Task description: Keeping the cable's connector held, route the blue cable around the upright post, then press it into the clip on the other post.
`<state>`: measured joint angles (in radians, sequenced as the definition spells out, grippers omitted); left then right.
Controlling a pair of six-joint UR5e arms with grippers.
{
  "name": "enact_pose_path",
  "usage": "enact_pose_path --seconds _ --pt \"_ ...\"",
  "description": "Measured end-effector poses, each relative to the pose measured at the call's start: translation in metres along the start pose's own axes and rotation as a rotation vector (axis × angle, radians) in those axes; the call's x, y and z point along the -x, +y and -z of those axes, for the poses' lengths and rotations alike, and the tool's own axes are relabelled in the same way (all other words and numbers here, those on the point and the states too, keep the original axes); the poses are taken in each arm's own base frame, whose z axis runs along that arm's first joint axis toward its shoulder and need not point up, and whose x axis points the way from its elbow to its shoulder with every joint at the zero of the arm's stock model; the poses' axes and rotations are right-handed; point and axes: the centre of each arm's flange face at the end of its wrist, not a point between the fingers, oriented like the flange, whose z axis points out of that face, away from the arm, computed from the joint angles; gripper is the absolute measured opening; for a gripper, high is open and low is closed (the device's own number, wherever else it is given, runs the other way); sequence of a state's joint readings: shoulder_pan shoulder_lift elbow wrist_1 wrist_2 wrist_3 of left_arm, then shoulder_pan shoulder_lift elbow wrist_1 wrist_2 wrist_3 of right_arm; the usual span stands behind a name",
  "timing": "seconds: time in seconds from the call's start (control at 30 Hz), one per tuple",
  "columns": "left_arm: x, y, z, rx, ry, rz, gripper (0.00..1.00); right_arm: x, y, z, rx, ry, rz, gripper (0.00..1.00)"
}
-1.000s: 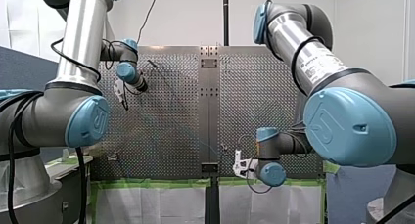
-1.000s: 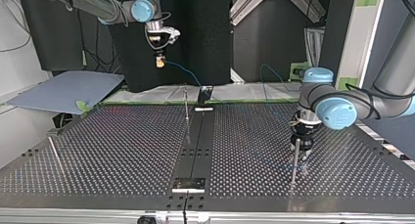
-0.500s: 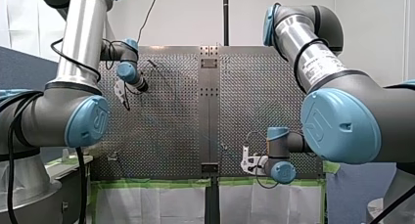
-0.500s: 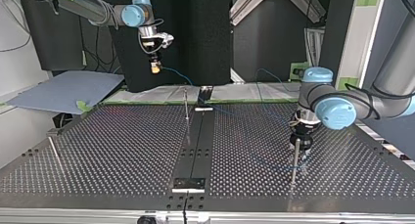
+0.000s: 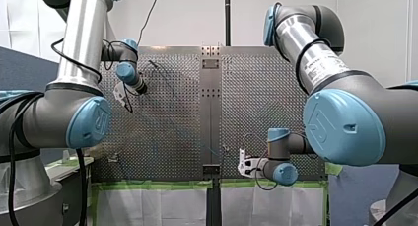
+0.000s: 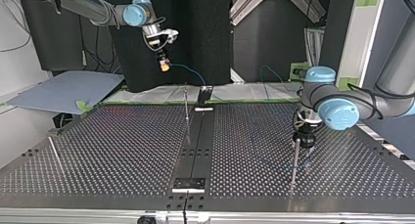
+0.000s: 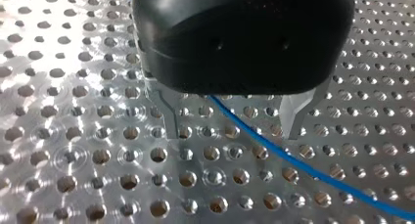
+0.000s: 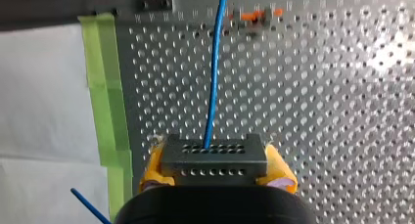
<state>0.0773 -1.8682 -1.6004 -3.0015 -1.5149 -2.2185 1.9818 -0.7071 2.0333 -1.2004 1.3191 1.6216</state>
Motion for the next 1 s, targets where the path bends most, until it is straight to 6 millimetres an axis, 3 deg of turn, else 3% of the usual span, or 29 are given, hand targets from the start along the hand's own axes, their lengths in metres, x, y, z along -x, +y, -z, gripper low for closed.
enact_pose_path --seconds 0.3,1.0 --pt "0.003 0.004 0.003 0.019 -0.008 0.093 1.00 0.001 -0.006 0.000 -0.036 -0.003 0.008 0.00" --pt "0.007 0.015 0.035 -0.054 -0.064 0.315 1.00 0.001 -0.009 0.001 -0.043 -0.004 0.009 0.00"
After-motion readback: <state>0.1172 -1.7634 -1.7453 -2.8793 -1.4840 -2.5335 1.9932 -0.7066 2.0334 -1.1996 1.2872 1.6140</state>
